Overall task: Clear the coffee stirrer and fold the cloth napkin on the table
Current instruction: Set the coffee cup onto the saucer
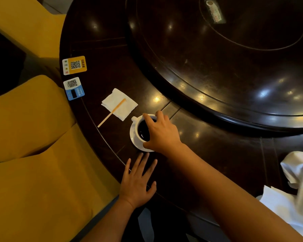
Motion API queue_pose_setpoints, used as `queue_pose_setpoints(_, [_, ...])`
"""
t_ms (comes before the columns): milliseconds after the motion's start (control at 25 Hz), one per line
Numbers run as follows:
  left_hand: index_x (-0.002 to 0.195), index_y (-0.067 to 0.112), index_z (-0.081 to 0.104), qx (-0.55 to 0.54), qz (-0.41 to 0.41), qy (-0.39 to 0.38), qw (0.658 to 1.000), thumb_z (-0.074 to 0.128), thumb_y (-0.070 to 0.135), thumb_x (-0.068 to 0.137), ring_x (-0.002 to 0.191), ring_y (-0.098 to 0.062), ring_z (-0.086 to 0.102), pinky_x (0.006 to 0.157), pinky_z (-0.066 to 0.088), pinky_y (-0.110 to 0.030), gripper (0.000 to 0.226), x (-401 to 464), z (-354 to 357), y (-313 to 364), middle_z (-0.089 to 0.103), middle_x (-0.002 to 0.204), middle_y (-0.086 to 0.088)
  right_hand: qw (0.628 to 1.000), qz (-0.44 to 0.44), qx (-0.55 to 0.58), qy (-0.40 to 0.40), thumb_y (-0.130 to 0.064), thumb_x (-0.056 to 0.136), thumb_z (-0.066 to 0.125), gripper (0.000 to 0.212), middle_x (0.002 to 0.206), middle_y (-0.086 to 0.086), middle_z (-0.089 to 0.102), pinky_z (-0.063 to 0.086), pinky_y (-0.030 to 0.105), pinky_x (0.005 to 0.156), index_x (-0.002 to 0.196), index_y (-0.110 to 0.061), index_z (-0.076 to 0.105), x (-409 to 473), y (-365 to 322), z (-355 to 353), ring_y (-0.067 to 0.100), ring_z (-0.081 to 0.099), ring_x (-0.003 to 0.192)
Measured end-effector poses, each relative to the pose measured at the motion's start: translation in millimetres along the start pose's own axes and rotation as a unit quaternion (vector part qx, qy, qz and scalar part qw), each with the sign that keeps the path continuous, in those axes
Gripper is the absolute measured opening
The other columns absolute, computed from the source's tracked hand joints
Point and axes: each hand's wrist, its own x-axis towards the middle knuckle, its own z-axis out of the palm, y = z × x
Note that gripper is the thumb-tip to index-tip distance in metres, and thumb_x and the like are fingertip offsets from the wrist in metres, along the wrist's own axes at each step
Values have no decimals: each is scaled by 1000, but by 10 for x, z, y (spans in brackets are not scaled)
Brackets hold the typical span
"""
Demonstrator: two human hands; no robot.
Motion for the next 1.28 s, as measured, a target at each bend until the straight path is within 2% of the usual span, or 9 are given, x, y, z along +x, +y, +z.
queue_pose_setpoints(320, [147,27,22,-7,2,0,1000,44,50,80,141,-24,16,112,5,-50,74,-8,10,-8,26,153,-10,1000,-12,-15,-18,-42,69,75,95,139,16,30,49,36,80,143,-24,18,66,18,-3,32,35,123])
queue_pose_setpoints(760, [146,27,23,-8,-1,3,1000,43,50,81,142,-24,15,112,5,-49,72,-1,2,-3,27,153,-10,1000,9,-10,-9,-48,67,76,96,138,15,30,49,36,78,142,-24,20,44,0,30,33,36,121])
queue_pose_setpoints(960, [147,25,21,15,-5,-22,1000,39,50,82,141,-26,18,109,13,-53,72,8,-36,21,25,153,-11,1000,0,-15,-10,-52,70,72,100,143,15,25,49,38,81,145,-25,11,2,31,70,32,32,124])
queue_pose_setpoints(1080, [146,22,24,29,-5,-55,998,35,50,84,140,-30,24,110,19,-58,69,7,-119,45,26,152,-14,1000,-8,-4,-24,-54,74,68,99,149,15,17,47,40,87,147,-28,5,-81,49,23,33,28,129])
queue_pose_setpoints(1160, [147,22,23,30,-5,-78,997,35,49,87,140,-31,20,109,17,-57,67,5,-175,54,24,153,-14,1000,-3,5,-9,-52,77,64,91,149,14,19,46,41,89,146,-27,10,-205,82,-34,32,29,129])
queue_pose_setpoints(1280, [149,25,7,41,-14,-132,990,36,46,92,144,-27,-3,112,8,-52,68,39,-317,89,3,158,-11,999,36,9,22,-45,82,58,64,135,13,39,43,41,86,136,-20,34,-533,197,-119,31,40,119])
